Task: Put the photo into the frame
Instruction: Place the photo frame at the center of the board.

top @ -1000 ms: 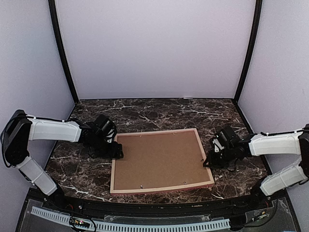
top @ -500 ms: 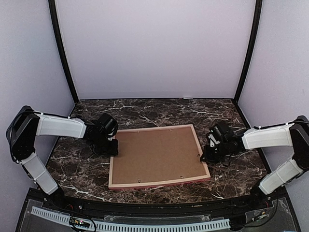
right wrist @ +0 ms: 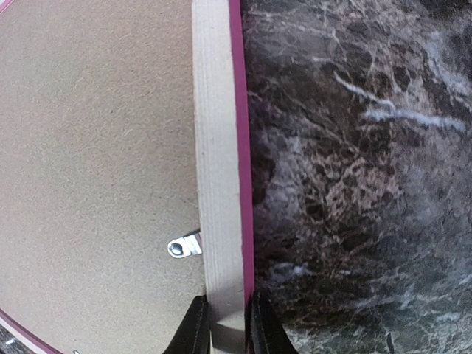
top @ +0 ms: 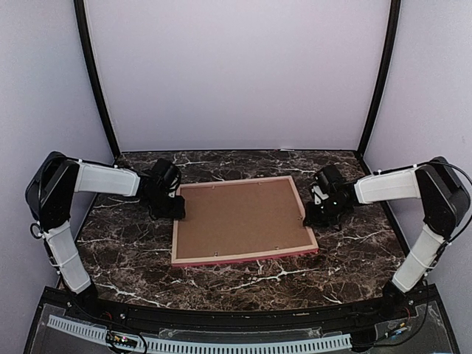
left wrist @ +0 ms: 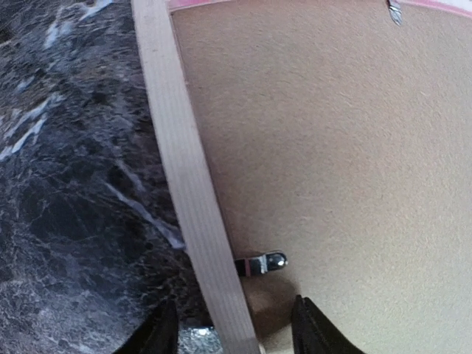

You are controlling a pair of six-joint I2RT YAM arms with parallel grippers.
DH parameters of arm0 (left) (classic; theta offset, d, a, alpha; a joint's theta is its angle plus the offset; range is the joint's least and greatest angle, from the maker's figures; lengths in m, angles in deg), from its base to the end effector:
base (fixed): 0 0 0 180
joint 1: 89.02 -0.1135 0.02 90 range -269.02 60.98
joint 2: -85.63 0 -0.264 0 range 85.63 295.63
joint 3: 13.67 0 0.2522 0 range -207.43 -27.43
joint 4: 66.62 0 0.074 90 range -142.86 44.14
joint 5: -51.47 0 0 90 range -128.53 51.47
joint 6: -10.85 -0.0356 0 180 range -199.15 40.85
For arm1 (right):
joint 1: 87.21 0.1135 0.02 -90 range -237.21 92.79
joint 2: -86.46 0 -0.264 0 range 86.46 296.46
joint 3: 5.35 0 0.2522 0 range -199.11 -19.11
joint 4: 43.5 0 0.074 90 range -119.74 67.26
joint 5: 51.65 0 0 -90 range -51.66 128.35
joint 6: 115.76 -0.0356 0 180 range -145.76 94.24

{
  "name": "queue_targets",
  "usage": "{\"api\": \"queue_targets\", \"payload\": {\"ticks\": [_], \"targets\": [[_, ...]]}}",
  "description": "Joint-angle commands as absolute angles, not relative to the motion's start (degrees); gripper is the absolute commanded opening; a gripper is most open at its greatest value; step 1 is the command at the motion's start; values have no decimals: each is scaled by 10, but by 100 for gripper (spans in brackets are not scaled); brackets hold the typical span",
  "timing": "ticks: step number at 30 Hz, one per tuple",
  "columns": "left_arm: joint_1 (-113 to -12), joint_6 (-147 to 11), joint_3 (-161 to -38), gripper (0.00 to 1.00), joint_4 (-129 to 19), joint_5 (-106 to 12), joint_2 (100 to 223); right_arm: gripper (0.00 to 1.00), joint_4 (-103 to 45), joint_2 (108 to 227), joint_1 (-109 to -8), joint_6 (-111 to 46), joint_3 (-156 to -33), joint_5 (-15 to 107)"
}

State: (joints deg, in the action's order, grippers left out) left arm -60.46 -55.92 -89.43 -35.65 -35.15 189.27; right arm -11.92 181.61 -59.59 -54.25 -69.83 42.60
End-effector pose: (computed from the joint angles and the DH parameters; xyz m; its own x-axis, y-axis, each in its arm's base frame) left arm 0.3188 -0.1711 0.1584 -0.8684 0.0244 -0.4952 0.1175 0.9805 -0.1577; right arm 0.2749 0.1468 0.1509 -0.9243 0.0533 -0.3779 -0.0592 0.9582 0.2797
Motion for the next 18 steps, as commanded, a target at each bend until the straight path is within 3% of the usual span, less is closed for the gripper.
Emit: {"api": "queue_targets", "payload": {"ticks": [1,3,5,18], "targets": [[-622,-598,-908,61,-344,-297,1890,14,-103,1851,-602,-519,-741,415],[-626,-606,-913,76,-333,-274,1878,14,-97,1859,-603,-514,-757,416],[-629,-609,-913,82,-320,-254,1862,13,-84,1866,-604,-508,-773,414],[-633,-617,-897,96,-265,-210,1708,11,-32,1882,-606,-490,-826,417]]}}
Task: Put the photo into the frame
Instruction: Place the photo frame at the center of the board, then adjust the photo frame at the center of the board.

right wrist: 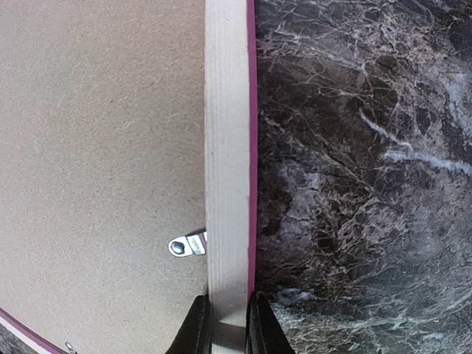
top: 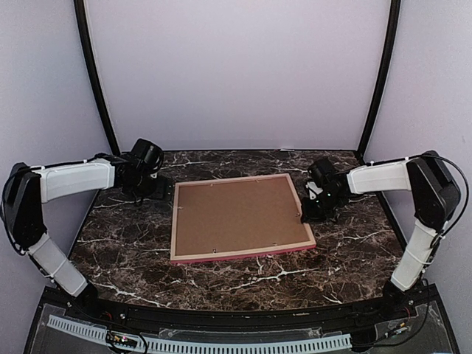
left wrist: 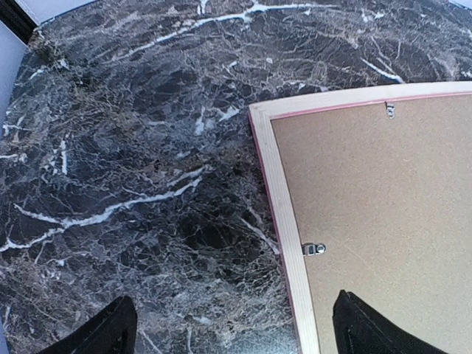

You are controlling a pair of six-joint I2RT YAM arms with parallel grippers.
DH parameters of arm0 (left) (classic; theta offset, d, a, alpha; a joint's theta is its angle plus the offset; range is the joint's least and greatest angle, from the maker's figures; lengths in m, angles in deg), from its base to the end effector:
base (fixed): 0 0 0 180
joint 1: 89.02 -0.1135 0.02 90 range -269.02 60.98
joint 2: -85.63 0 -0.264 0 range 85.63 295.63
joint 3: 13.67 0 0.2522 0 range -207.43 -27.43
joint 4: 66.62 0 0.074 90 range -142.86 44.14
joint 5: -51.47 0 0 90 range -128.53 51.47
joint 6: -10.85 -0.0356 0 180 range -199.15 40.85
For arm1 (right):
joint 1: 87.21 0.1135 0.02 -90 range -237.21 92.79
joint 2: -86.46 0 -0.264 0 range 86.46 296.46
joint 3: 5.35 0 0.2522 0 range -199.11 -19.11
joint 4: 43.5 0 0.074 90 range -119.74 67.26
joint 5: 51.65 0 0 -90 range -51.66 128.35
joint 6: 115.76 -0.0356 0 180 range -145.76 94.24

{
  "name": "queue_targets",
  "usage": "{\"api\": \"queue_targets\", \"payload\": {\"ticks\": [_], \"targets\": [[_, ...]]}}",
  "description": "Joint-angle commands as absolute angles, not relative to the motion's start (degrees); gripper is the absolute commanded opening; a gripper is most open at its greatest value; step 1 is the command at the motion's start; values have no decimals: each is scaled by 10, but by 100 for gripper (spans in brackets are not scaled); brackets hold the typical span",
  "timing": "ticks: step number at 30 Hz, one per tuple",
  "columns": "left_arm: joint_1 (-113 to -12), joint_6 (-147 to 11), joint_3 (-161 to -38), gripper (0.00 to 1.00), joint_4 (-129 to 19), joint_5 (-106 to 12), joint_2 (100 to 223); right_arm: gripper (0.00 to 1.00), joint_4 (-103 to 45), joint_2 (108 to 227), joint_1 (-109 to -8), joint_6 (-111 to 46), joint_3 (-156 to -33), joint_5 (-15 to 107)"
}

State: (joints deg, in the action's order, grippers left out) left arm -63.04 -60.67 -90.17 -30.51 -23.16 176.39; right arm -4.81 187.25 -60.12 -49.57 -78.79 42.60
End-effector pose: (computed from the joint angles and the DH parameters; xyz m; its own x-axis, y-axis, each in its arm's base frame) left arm 0.3071 -0.1392 0.2319 -0.7424 0.0218 -0.6696 0.0370 0.9993 -0.0086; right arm 0.2996 0.1562 0.1569 -0.9385 -0.0278 -0.3442 -0.1116 0.9677 0.2259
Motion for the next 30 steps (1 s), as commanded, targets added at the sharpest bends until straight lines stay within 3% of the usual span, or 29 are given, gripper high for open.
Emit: {"api": "queue_targets", "payload": {"ticks": [1,17,30], "targets": [[-633,-618,-895,97,-257,-211,1698,10,-28,1887,-606,-490,-834,415],[-630,-629,-747,99,-290,-339,1404,8,-51,1952,-605,-521,-871,466],[-545,-629,-766,99,-326,-309,1447,7,-37,1942,-604,-511,-877,445]]}}
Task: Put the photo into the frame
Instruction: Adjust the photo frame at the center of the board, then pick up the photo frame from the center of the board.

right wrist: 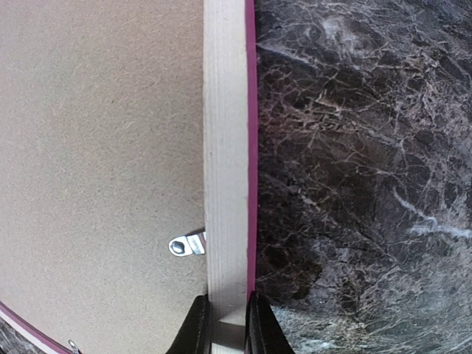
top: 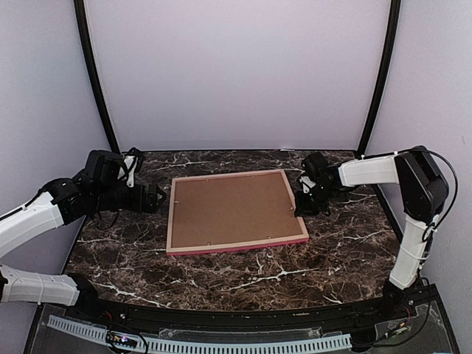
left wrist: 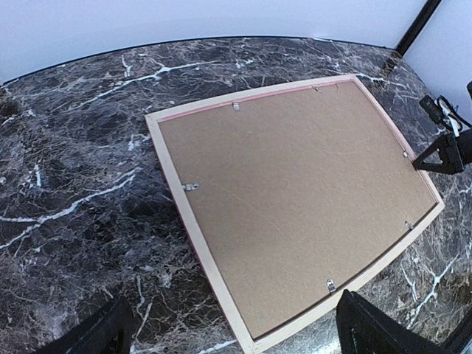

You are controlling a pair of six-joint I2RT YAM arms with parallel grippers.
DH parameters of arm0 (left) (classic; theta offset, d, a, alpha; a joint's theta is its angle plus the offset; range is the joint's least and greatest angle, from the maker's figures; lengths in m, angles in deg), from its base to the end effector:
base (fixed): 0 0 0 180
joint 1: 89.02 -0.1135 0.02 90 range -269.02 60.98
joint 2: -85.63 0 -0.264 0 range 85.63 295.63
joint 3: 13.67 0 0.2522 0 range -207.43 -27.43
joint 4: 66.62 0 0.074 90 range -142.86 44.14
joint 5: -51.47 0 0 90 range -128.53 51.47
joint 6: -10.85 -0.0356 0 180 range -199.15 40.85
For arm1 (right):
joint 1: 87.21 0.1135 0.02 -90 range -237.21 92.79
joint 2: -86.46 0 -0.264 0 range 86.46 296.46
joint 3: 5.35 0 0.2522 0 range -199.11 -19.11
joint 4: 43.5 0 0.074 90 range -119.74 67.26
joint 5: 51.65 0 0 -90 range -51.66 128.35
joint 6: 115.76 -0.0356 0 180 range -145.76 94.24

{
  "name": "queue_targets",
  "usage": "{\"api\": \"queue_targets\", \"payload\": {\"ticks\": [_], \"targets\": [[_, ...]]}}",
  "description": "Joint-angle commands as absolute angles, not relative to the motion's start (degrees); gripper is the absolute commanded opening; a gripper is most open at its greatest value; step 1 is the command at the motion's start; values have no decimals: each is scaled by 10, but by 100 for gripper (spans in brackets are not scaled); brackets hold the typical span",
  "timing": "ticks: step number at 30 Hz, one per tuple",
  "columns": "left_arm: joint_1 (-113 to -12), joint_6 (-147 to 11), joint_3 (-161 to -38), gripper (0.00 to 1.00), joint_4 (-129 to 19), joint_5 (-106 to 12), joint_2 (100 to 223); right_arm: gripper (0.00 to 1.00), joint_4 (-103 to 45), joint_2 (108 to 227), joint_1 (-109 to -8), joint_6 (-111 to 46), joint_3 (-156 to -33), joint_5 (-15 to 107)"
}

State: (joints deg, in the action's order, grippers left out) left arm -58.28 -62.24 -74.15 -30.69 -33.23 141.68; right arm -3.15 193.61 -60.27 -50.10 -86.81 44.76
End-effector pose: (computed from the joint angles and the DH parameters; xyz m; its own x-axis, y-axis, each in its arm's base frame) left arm 0.1885 -0.1083 0.2948 -0.5580 -0.0051 -0.8298 0.2916 0.9350 -0.2018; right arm 0.3276 0.1710 0.1565 -0.9445 -0.0206 -0.3280 -0.1113 0.9591 0.2603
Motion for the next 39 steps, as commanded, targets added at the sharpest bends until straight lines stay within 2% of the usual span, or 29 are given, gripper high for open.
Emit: {"api": "queue_targets", "payload": {"ticks": [1,14,28,39], "targets": [[-539,-630,-769,99,-326,-305,1453,6,-36,1941,-604,-510,-877,444],[-452,-655,-812,99,-353,-261,1552,5,-36,1935,-604,-505,-877,444],[-310,-711,-806,99,-406,-188,1582,2,-21,1932,-597,-474,-890,452],[-233,-803,-842,99,-445,-167,1703,0,2,1934,-597,-448,-900,449]]}}
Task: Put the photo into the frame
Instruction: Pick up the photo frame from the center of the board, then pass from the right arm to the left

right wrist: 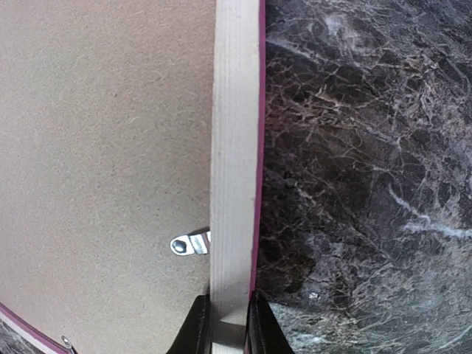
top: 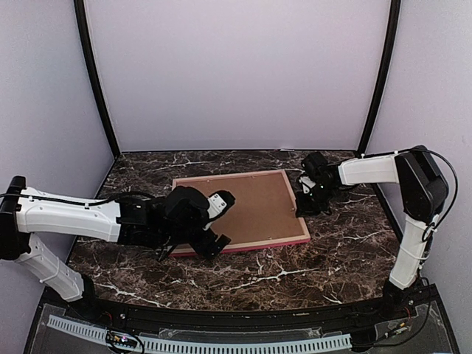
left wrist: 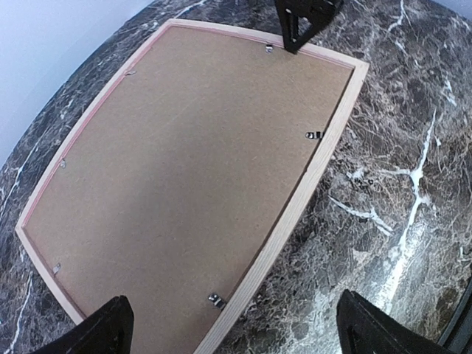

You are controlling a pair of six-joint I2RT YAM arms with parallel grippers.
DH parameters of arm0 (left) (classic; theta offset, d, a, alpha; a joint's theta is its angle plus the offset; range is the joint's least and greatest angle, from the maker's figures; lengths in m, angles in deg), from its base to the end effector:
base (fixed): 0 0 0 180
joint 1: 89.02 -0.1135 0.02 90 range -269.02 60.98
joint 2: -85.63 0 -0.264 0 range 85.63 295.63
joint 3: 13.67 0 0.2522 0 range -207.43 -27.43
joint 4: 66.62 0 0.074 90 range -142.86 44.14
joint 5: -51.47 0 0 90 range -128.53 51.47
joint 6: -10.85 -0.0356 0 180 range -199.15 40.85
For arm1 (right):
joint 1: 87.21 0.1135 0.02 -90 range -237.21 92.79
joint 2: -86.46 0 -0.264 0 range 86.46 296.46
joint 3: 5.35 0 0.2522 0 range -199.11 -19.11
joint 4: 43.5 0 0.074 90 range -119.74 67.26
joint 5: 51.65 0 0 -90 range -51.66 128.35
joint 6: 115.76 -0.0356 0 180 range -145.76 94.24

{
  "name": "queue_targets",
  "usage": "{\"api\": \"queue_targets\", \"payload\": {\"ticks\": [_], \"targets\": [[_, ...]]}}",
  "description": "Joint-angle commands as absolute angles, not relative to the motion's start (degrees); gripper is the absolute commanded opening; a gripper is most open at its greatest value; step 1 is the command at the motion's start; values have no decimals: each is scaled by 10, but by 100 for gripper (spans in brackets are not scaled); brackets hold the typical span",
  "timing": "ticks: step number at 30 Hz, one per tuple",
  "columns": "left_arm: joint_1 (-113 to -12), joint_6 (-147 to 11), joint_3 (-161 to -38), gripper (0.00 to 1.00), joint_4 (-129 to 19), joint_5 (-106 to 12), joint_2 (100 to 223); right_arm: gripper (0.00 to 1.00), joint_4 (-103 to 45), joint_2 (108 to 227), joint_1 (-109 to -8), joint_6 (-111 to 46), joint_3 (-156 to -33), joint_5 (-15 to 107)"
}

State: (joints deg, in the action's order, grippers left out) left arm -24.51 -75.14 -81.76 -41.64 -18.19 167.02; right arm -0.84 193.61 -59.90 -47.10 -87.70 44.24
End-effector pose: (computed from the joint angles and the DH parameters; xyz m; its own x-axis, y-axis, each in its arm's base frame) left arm 0.1447 -0.2747 0.2500 -0.3169 0.5124 -0.7981 0.7085 0.6873 0.1599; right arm 0.3260 0.1724 0.1589 -0.9432 -0.0796 -0.3226 -0.1590 0.9606 0.2278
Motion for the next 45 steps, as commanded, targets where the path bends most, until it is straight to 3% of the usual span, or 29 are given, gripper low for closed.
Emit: {"api": "queue_targets", "payload": {"ticks": [1,14,33,41,45], "targets": [[-229,-809,-847,99,-450,-172,1724,0,4,1934,-597,-445,-902,451],[-179,-920,-945,99,-438,-124,1901,0,80,1881,-597,-455,-929,519],[-156,-882,-842,97,-385,-17,1862,0,139,1846,-594,-457,-936,545],[-153,-876,-829,81,-384,-11,1847,0,133,1850,-594,-454,-926,550],[-152,-882,-832,58,-387,-14,1846,2,133,1849,-594,-452,-926,557]]}}
